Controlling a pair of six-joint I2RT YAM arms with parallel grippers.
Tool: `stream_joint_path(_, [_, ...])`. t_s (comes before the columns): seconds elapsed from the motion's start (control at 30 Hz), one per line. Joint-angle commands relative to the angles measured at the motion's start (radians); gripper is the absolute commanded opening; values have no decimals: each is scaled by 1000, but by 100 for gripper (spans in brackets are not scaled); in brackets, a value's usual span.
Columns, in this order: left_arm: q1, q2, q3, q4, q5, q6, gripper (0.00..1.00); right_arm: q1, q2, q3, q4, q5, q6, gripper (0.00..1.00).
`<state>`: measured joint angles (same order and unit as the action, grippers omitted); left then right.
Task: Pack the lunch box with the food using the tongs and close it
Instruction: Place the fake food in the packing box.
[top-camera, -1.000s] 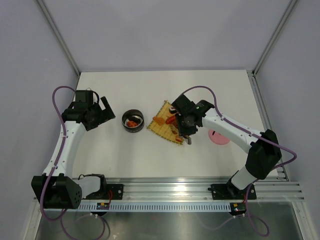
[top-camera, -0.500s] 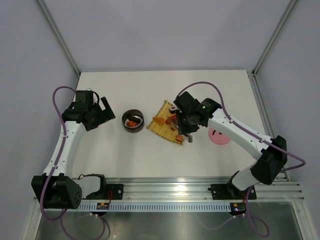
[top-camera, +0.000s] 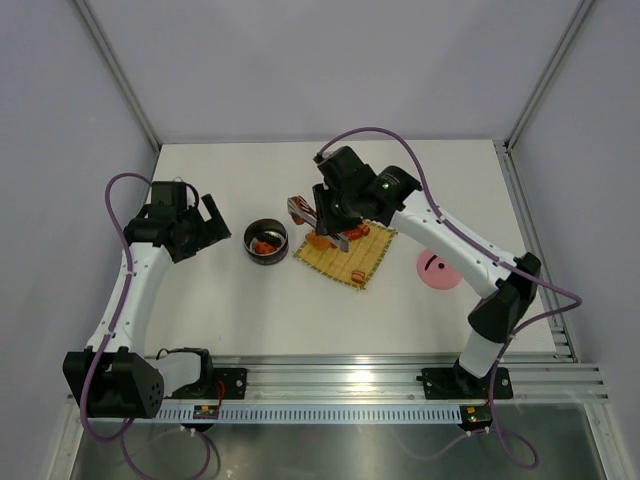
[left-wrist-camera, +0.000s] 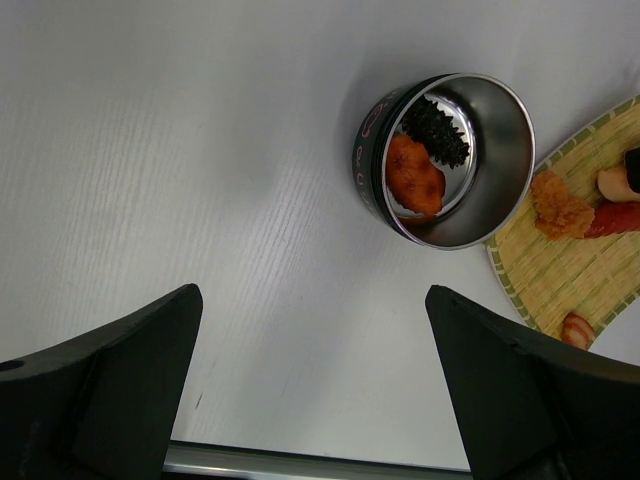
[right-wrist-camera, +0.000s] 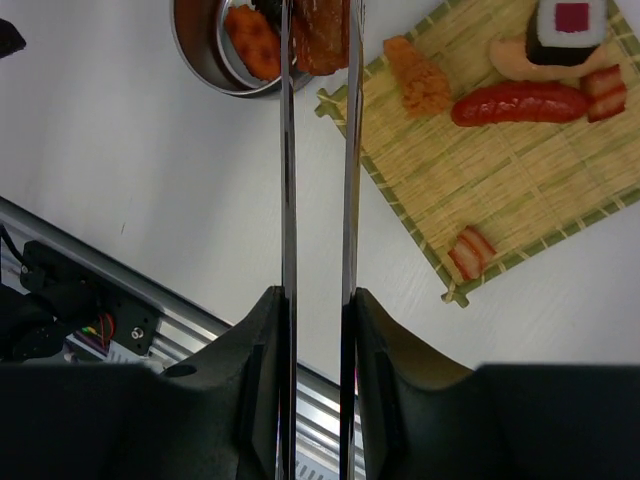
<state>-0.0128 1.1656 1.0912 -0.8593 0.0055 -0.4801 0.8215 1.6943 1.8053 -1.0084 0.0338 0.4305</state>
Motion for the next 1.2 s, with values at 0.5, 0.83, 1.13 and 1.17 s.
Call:
stream_joint_path(0.5, [5, -37, 6, 14, -1, 8, 99, 76, 369, 342, 14, -127, -84, 45])
stream_joint_path(0.83, [5, -21, 7, 23, -1, 11, 99, 82, 331, 347, -1, -59, -95, 53])
stream_joint_path(1.13, [5, -20, 1, 26, -1, 9, 99, 65, 151, 226, 1, 158, -98, 27])
stream_joint_path(1.17, [5, -20, 1, 28, -1, 9, 99, 45, 130, 179, 4, 164, -90, 27])
